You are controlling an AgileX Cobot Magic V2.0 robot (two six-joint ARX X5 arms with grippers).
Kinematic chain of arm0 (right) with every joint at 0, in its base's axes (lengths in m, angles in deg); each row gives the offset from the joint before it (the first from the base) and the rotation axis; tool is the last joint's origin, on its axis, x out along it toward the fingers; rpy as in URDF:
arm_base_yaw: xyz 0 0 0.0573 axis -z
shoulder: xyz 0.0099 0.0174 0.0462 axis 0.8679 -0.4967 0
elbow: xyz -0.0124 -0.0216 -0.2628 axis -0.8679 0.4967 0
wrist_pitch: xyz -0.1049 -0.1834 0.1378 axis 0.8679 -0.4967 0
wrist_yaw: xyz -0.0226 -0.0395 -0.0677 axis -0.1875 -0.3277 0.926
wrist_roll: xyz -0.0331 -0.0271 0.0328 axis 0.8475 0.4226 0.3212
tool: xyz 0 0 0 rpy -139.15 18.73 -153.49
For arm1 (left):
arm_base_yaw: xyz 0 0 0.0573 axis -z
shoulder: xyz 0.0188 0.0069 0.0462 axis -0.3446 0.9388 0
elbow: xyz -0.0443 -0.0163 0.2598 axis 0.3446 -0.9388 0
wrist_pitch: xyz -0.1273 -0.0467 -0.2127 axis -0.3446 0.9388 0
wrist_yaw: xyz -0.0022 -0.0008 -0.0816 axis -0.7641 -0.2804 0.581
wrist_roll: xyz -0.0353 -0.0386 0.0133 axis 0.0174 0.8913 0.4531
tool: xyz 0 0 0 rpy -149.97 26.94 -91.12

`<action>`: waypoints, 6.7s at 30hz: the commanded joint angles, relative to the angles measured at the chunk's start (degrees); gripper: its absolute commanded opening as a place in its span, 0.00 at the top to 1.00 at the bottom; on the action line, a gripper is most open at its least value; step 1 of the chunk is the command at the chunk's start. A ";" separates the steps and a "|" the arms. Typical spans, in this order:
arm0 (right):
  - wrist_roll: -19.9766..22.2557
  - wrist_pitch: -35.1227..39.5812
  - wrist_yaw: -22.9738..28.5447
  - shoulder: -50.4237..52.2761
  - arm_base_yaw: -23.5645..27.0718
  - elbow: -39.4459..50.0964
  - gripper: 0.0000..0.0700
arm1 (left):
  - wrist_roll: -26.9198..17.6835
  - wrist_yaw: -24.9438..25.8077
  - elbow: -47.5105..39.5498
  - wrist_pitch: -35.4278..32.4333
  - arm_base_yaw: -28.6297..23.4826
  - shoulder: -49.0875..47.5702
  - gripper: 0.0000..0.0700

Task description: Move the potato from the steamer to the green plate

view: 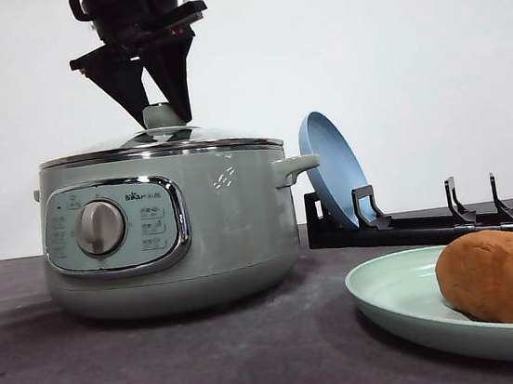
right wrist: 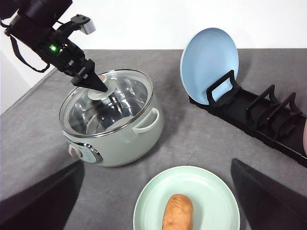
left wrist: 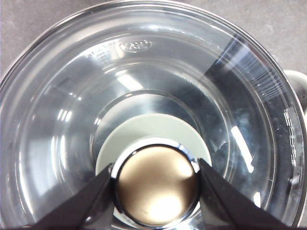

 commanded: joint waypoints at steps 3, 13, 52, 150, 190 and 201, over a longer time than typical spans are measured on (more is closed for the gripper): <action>0.24 0.63 -0.02 -0.17 -0.24 -0.98 0.12 | 0.18 2.04 0.60 0.68 0.06 2.49 0.59; 0.22 0.57 -0.22 -0.17 -0.24 -0.98 0.12 | 1.71 2.04 2.04 2.31 -0.14 -4.54 0.02; 9.12 -4.53 1.13 -0.17 -0.31 -0.83 0.12 | 13.23 2.06 -60.56 -18.25 -0.09 -88.53 0.03; 7.83 -2.23 -1.96 0.73 2.22 1.17 0.99 | 8.97 -6.55 -117.98 -60.25 -25.69 -113.11 1.00; 10.71 50.38 1.90 29.07 26.27 68.19 0.99 | 8.94 -6.55 -117.98 -60.20 -25.69 -113.11 1.00; 10.69 50.38 1.90 29.07 26.27 68.19 0.99 | 8.94 -6.55 -117.98 -60.23 -25.69 -113.11 1.00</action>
